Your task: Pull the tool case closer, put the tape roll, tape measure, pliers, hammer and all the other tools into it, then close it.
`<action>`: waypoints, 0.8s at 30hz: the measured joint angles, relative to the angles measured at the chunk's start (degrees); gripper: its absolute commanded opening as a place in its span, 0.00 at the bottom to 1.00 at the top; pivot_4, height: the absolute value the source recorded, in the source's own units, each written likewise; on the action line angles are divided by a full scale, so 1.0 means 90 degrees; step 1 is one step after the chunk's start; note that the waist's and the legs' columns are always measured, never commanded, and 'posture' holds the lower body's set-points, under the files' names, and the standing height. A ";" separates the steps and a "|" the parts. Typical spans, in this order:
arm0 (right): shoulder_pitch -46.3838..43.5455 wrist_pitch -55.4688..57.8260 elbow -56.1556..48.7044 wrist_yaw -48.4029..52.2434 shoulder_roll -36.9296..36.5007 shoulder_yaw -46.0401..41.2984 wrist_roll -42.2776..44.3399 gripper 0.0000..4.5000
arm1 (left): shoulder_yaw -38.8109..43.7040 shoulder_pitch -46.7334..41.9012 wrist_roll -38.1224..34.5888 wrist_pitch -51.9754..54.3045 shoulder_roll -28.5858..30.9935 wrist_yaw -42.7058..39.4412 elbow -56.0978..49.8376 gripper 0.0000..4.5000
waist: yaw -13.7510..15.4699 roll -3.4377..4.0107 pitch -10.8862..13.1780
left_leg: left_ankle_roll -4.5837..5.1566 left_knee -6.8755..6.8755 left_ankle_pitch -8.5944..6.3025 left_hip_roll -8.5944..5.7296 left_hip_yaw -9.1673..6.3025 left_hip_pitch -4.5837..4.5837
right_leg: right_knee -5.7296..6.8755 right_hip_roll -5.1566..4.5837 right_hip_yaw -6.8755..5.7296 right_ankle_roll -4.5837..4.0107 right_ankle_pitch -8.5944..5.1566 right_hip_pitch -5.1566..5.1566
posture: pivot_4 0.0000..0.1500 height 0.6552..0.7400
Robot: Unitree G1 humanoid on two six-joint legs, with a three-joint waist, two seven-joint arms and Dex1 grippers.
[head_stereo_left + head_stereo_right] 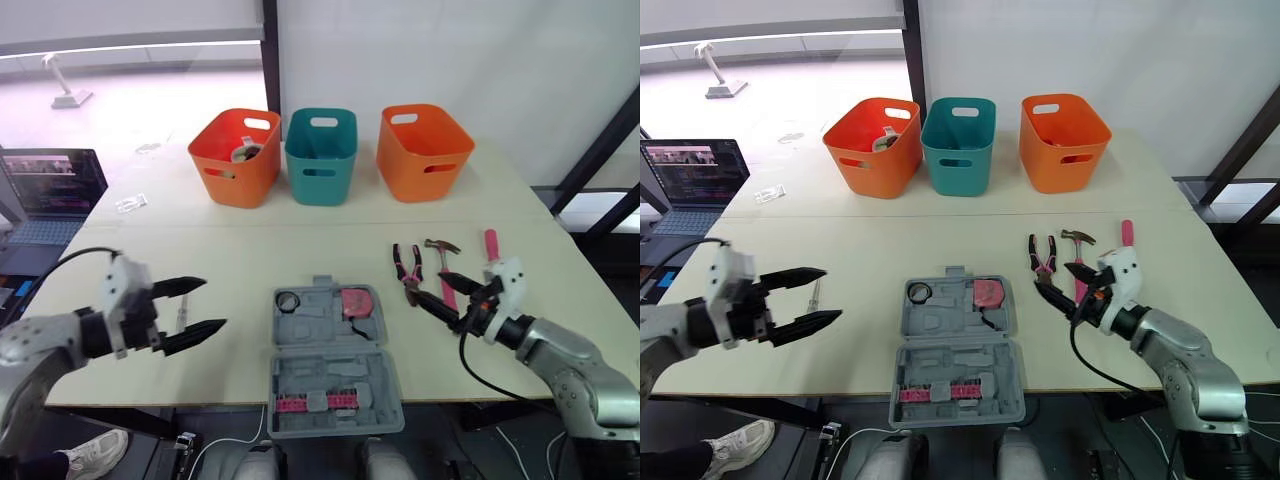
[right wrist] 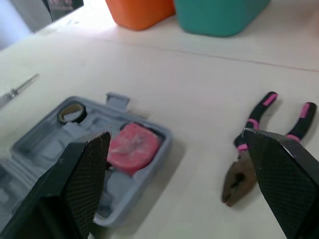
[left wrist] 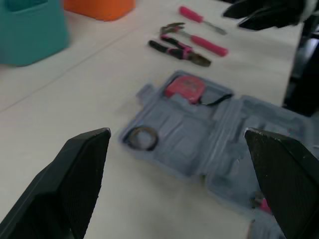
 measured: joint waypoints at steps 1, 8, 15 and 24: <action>0.0000 0.0109 -0.0085 -0.0215 0.0137 0.0053 -0.0009 0.99 | -0.0078 -0.0096 0.0001 0.0034 -0.0014 0.0006 -0.0078 1.00 | -0.0003 0.0000 0.0000 | 0.0000 0.0000 0.0000 0.0000 0.0001 0.0000 | 0.0001 0.0000 0.0001 0.0000 0.0000 -0.0001 | 1.00 1.00; -0.0467 0.0760 0.0079 -0.1540 0.0790 0.0444 -0.0432 0.99 | 0.0043 -0.0275 -0.0538 0.0622 -0.0420 0.0464 -0.0255 1.00 | 0.0001 0.0000 0.0001 | 0.0000 0.0002 0.0000 0.0000 0.0002 -0.0001 | 0.0003 -0.0001 0.0002 0.0000 0.0000 -0.0003 | 1.00 1.00; -0.1078 0.0287 0.1533 -0.2235 0.1604 0.0527 -0.1005 0.99 | 0.0104 0.0242 -0.0626 0.0794 -0.0721 0.1048 -0.1004 1.00 | 0.0014 0.0002 0.0002 | 0.0000 0.0001 0.0000 -0.0001 0.0002 -0.0002 | 0.0006 -0.0001 0.0002 0.0000 0.0000 -0.0004 | 1.00 1.00; -0.1563 -0.0712 0.3168 -0.2463 0.1863 0.0529 -0.1637 0.99 | 0.0326 0.0625 -0.0704 0.0868 -0.0775 0.1417 -0.1347 1.00 | -0.0002 0.0003 0.0002 | 0.0000 -0.0001 0.0000 -0.0001 0.0004 0.0000 | 0.0009 -0.0001 0.0002 0.0000 0.0001 -0.0006 | 1.00 1.00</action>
